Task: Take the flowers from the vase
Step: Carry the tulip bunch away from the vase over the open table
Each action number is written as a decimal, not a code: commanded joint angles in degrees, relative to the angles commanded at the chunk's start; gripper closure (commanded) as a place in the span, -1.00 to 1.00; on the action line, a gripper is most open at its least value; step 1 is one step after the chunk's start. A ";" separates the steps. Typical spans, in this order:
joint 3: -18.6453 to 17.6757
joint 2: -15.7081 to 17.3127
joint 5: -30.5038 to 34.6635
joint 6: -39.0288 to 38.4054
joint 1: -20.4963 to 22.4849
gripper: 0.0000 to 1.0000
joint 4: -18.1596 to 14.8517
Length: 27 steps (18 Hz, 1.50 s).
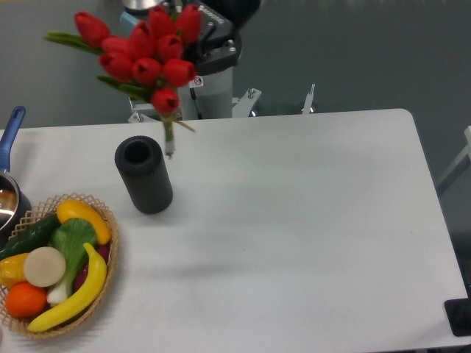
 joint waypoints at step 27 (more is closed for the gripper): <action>12.66 -27.51 58.62 6.78 -7.90 1.00 -1.14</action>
